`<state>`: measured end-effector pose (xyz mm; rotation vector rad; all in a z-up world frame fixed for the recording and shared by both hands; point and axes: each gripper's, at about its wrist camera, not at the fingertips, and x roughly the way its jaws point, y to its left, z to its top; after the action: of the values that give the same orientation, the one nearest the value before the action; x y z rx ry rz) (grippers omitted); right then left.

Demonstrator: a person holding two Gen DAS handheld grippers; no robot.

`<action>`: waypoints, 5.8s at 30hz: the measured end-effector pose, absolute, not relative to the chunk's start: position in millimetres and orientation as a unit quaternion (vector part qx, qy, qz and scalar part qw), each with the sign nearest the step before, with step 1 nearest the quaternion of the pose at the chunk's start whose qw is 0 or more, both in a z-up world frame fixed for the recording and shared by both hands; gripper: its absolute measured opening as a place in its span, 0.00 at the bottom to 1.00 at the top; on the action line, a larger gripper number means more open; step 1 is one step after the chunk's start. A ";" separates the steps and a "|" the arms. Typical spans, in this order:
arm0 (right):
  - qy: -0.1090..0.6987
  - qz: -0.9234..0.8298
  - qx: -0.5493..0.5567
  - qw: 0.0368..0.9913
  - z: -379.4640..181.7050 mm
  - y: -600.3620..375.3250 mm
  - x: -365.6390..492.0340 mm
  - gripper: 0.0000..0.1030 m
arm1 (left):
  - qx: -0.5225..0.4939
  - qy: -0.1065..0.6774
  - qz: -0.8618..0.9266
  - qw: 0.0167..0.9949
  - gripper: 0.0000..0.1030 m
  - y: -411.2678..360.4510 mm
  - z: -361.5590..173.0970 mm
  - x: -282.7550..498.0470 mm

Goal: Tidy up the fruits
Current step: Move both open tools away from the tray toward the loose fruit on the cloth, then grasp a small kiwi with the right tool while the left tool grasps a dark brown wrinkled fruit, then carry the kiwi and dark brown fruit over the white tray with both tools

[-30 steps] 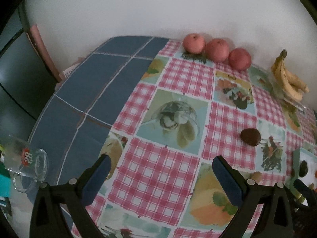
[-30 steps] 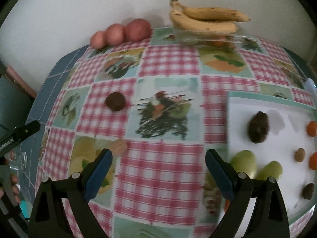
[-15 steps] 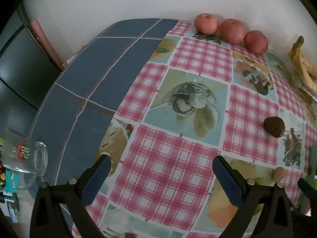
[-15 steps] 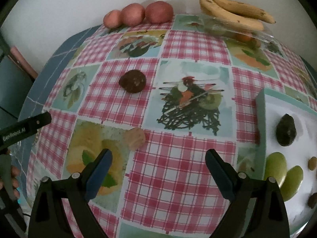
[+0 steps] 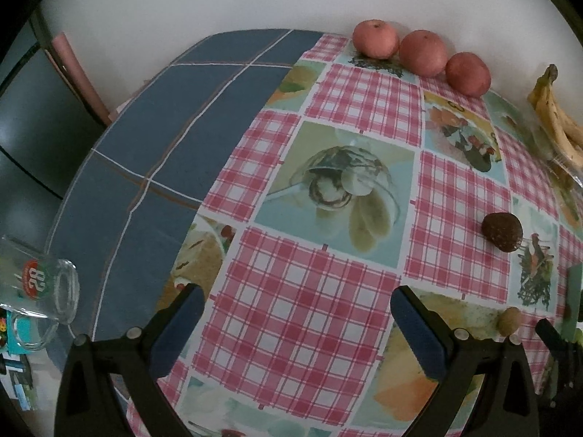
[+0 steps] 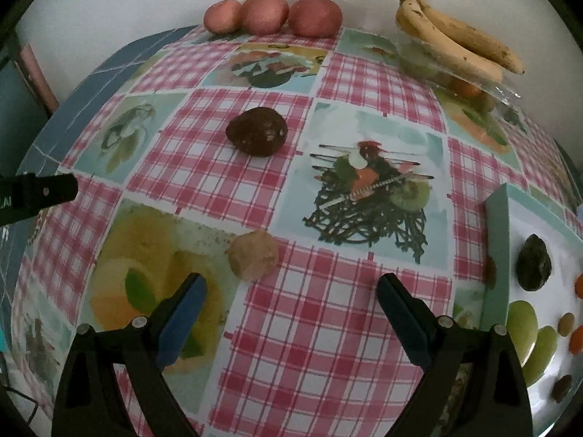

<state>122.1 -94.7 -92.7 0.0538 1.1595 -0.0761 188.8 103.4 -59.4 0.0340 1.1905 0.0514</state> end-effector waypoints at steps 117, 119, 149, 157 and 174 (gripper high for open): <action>0.454 -0.101 0.110 0.878 -13.1 -184.2 17.7 0.26 | -0.055 0.471 -0.101 0.874 0.47 13.5 -15.0 83.4; 0.456 -0.104 0.116 0.876 -12.7 -189.0 11.8 0.26 | -0.056 0.475 -0.101 0.873 0.47 11.2 -16.3 77.3; 0.457 -0.277 0.237 0.811 -33.0 -365.4 -77.2 0.26 | 0.163 0.427 -0.367 0.810 0.47 -191.5 -17.9 -42.1; 0.463 -0.249 0.240 0.816 -41.8 -369.6 -72.0 0.26 | 0.188 0.455 -0.358 0.793 0.47 -205.0 -44.2 -43.8; 0.488 -0.244 0.225 0.807 -68.4 -366.4 -60.4 0.26 | 0.159 0.494 -0.344 0.782 0.47 -201.3 -65.8 -29.1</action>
<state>-60.4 -366.4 -68.4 0.4812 1.0445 -0.5213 -29.1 -201.3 -65.8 0.3428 1.0675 -0.7432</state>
